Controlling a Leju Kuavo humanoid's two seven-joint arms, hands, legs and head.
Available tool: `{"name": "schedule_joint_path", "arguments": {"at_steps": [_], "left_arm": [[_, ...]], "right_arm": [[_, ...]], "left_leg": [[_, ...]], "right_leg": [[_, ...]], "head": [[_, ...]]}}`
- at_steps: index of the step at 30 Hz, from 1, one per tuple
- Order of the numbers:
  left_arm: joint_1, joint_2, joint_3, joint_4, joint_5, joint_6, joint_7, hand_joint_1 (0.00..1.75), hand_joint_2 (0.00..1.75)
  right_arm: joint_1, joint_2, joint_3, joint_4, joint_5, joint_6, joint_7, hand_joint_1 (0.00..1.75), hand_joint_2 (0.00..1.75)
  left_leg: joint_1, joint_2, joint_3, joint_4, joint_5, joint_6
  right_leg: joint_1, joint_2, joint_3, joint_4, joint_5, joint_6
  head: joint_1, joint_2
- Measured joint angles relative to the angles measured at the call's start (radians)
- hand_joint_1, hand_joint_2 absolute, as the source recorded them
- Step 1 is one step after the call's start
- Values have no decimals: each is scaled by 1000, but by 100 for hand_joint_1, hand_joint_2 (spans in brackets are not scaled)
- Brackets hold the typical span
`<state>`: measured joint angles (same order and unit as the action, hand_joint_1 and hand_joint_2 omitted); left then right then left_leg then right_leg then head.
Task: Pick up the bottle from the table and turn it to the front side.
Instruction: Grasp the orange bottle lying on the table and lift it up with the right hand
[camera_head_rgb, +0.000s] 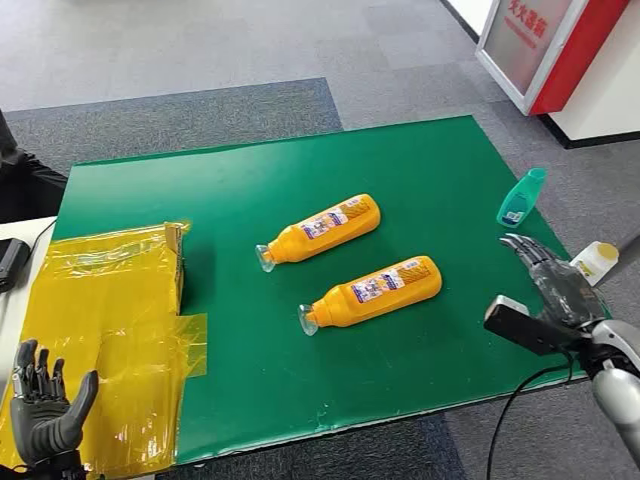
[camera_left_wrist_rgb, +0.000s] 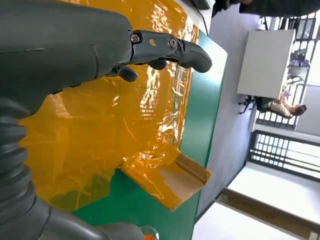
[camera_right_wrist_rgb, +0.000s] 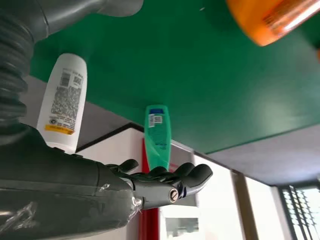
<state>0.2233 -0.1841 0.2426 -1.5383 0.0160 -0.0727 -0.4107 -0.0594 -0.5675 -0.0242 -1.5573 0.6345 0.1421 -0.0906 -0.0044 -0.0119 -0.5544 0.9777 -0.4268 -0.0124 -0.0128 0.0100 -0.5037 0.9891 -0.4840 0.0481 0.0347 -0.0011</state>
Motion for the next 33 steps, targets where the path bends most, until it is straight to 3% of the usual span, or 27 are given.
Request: {"name": "schedule_joint_path", "arguments": {"at_steps": [2,7,17,24,33], "left_arm": [[-5,4,-11,4,4,5,2,0,175],[-24,28,-62,22,20,27,13,0,175],[-46,53,-113,46,29,37,24,0,175],[-54,58,-123,60,29,40,32,0,175],[-54,60,-121,80,29,45,32,0,175]], "right_arm": [[-47,0,33,54,22,-3,8,0,175],[-281,18,216,346,137,-54,53,0,175],[-531,171,436,765,266,-127,92,0,175],[-644,247,582,903,383,1,65,0,175],[-740,263,738,934,403,176,40,0,175]], "left_leg": [[0,0,0,0,1,0],[0,0,-2,0,4,1],[1,0,-5,0,5,0],[1,0,-7,0,6,0],[0,0,-8,0,6,0]], "right_leg": [[0,0,0,0,1,0],[0,0,-2,0,3,1],[1,0,-5,0,4,1],[1,0,-6,1,4,1],[0,0,-7,1,5,1]], "head": [[0,0],[0,0],[0,0],[0,0],[0,0]]}}
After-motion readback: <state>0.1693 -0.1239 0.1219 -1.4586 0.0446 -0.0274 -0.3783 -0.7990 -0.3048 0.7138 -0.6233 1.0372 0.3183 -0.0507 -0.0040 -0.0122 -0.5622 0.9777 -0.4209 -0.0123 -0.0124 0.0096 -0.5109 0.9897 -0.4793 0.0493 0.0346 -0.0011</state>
